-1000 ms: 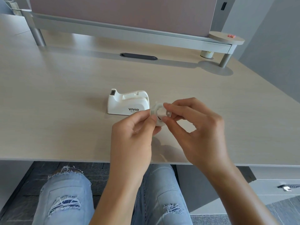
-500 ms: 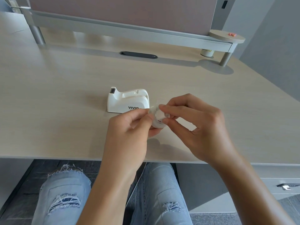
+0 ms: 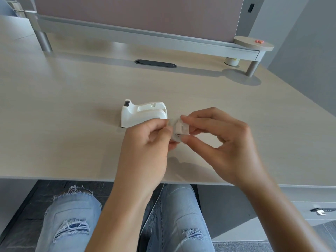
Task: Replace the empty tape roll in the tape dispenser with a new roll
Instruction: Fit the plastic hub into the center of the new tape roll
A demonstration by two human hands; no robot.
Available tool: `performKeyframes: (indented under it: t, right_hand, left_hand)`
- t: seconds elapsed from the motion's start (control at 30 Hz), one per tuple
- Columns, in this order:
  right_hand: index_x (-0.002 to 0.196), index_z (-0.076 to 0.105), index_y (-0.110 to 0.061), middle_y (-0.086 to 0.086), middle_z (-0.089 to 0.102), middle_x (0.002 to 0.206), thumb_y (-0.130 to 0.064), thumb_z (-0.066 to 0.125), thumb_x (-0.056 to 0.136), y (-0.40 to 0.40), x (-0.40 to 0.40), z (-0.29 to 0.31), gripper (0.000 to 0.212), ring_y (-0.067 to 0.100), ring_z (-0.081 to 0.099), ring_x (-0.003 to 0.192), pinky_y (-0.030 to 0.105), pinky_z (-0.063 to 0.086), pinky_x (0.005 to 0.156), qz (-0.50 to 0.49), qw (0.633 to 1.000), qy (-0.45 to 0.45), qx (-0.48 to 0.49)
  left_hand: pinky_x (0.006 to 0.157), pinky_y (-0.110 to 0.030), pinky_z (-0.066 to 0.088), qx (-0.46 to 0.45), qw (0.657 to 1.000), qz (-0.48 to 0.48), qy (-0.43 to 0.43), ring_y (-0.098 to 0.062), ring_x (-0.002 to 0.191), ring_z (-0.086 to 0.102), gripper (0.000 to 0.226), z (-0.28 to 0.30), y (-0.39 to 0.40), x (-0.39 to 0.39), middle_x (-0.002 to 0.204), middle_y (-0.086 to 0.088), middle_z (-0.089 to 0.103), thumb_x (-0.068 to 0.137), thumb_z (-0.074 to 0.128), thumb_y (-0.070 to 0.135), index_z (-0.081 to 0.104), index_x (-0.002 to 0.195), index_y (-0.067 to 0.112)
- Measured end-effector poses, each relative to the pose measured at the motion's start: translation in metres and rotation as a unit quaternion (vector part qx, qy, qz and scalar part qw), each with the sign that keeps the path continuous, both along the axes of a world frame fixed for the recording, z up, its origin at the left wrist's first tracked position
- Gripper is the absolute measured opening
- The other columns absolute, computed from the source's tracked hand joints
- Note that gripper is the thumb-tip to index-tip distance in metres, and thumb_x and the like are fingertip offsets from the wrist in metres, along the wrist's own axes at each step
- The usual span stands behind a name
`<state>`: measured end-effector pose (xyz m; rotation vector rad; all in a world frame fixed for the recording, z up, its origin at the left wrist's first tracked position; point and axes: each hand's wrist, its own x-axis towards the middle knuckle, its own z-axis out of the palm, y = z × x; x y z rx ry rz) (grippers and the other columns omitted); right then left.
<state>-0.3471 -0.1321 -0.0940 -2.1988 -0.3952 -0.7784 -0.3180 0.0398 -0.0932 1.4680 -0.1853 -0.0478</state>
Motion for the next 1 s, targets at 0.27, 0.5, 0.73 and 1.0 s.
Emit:
performKeyframes:
  t: [0.27,0.5,0.73,1.0]
  right_hand:
    - [0.104,0.083,-0.017,0.005,0.083,0.103,-0.022,0.079,0.087,0.002,-0.001,0.003,0.019,0.01,0.067,0.083,0.026,0.053,0.076,-0.008,0.931,0.207,0.301]
    - [0.095,0.083,-0.017,0.007,0.082,0.103,-0.025,0.082,0.084,0.003,-0.003,0.002,0.014,0.018,0.07,0.093,0.037,0.052,0.084,0.045,0.897,0.238,0.37]
    - [0.099,0.08,-0.008,0.013,0.083,0.1,-0.024,0.085,0.072,0.007,-0.007,0.006,0.032,0.021,0.076,0.091,0.025,0.057,0.081,0.048,0.897,0.219,0.381]
    - [0.099,0.079,0.0,0.015,0.084,0.097,-0.021,0.083,0.072,0.015,-0.008,0.01,0.035,0.025,0.079,0.089,0.034,0.064,0.09,0.029,0.905,0.192,0.379]
  left_hand:
    - [0.096,-0.052,0.061,-0.075,0.997,0.011,-0.006,-0.018,0.091,0.081,0.028,-0.007,-0.006,-0.01,0.099,0.001,0.085,0.103,0.058,0.006,0.081,0.102,0.021]
    - [0.096,-0.052,0.061,-0.075,0.997,-0.003,-0.011,-0.018,0.083,0.08,0.018,-0.005,-0.004,-0.014,0.088,0.002,0.085,0.084,0.079,0.03,0.083,0.099,0.022]
    - [0.07,-0.014,0.054,-0.076,0.996,0.004,-0.041,-0.009,0.072,0.075,0.009,-0.011,-0.001,-0.012,0.079,0.007,0.083,0.088,0.077,0.017,0.083,0.091,0.024]
    - [0.063,-0.009,0.052,-0.083,0.995,0.02,-0.052,-0.001,0.06,0.07,0.013,-0.009,0.001,-0.011,0.073,0.01,0.081,0.089,0.077,0.008,0.083,0.093,0.019]
